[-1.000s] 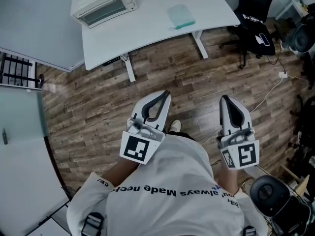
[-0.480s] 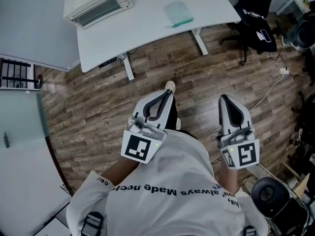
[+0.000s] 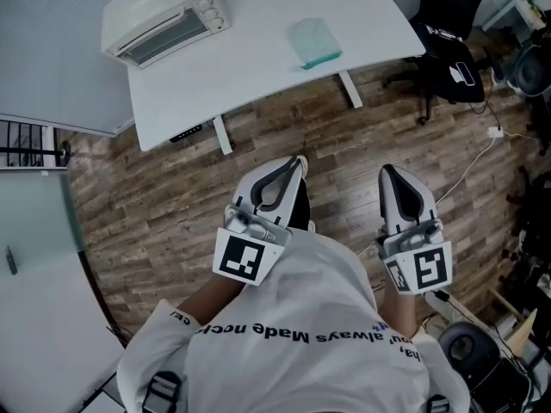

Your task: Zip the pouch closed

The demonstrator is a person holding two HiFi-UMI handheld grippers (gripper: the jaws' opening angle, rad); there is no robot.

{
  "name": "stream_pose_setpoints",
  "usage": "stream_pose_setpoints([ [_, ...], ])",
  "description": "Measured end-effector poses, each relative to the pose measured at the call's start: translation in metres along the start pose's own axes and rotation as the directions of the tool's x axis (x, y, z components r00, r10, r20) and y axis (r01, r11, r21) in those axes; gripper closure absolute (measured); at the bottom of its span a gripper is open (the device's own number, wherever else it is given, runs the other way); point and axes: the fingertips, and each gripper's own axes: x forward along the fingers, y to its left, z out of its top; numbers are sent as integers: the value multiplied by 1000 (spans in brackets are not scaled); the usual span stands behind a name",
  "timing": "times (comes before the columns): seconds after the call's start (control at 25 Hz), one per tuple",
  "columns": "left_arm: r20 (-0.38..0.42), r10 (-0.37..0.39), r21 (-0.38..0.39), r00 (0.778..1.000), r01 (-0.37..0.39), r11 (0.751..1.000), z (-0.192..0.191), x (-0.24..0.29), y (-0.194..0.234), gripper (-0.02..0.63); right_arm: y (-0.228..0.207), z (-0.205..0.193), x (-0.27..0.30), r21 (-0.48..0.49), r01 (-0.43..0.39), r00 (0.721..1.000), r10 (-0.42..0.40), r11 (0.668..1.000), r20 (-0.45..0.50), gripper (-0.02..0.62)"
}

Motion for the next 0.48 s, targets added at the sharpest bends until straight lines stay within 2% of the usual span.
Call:
stream_pose_setpoints([
  [0.48, -5, -2, -3, 1000, 2, 1000, 8, 83, 103, 583, -37, 29, 123, -20, -12, 1000, 12, 1000, -27, 589],
])
